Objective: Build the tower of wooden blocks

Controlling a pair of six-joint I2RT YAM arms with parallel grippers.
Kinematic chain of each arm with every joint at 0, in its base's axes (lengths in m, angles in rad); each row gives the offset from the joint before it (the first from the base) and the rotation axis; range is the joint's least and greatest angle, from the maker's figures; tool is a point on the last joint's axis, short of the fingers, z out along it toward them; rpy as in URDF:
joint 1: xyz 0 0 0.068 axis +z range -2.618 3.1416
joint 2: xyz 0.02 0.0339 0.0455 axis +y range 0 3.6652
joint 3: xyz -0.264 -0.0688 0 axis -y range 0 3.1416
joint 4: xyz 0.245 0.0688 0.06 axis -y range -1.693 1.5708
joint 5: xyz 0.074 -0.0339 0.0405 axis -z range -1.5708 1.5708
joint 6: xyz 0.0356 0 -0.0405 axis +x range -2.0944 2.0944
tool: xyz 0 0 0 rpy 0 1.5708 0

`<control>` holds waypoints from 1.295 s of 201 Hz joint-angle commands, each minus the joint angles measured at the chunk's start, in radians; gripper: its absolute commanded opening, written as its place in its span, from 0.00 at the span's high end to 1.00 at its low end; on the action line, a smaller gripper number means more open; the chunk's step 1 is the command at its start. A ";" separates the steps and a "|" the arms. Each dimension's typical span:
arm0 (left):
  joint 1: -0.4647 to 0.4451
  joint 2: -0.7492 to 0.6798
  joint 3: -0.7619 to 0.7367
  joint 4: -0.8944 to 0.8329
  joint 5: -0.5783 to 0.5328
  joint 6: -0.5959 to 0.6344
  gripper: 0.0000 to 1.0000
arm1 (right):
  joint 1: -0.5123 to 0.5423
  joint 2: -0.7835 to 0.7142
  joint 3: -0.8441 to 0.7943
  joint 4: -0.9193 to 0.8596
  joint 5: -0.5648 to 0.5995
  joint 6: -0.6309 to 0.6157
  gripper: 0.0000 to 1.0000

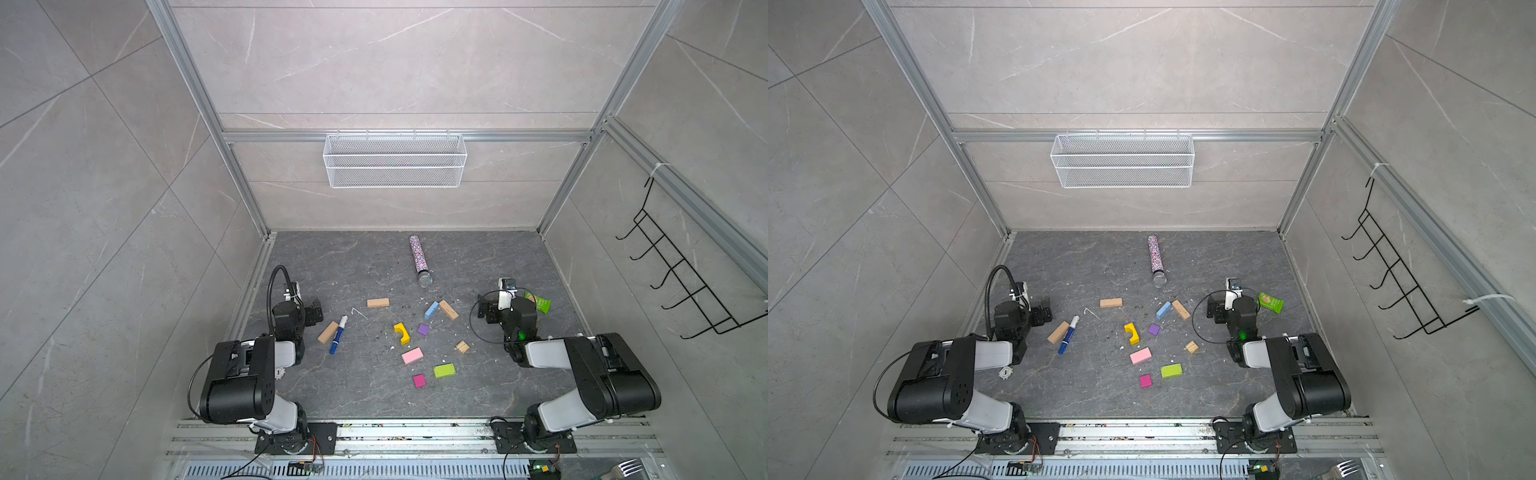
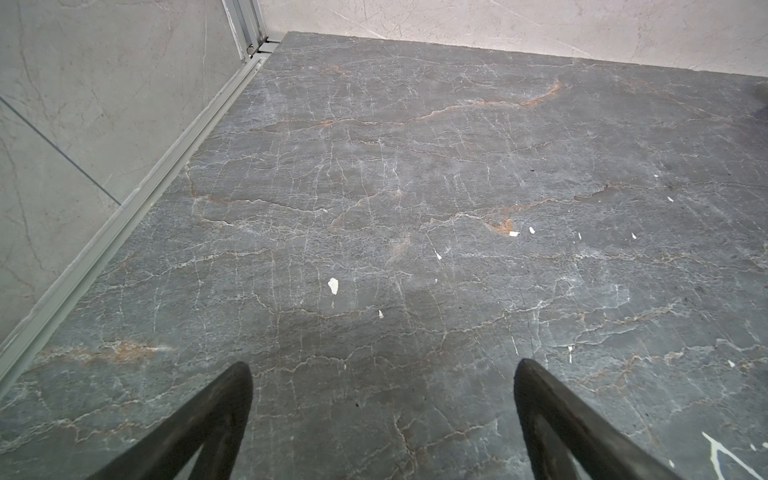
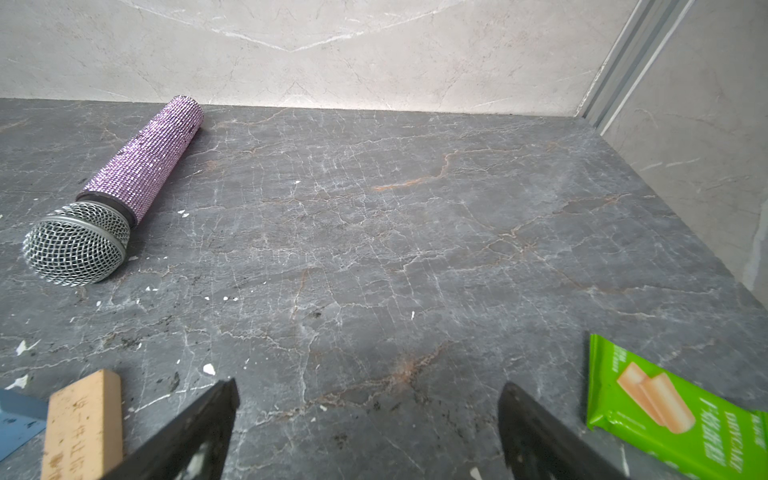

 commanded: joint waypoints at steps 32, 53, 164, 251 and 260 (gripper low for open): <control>-0.007 -0.004 0.008 0.049 -0.007 -0.001 0.00 | -0.003 -0.010 0.019 -0.012 -0.007 -0.015 0.01; -0.021 -0.004 0.008 0.048 -0.034 0.006 0.00 | -0.003 -0.013 0.021 -0.009 0.005 -0.015 0.01; -0.200 -0.122 0.392 -0.679 -0.200 -0.084 0.00 | -0.002 -0.216 0.424 -0.962 0.026 0.250 0.01; -0.223 -0.076 0.755 -1.352 -0.021 -0.331 0.02 | 0.069 -0.111 0.690 -1.372 -0.177 0.388 0.01; -0.223 -0.054 0.781 -1.385 0.020 -0.329 0.03 | 0.069 -0.113 0.674 -1.340 -0.223 0.403 0.01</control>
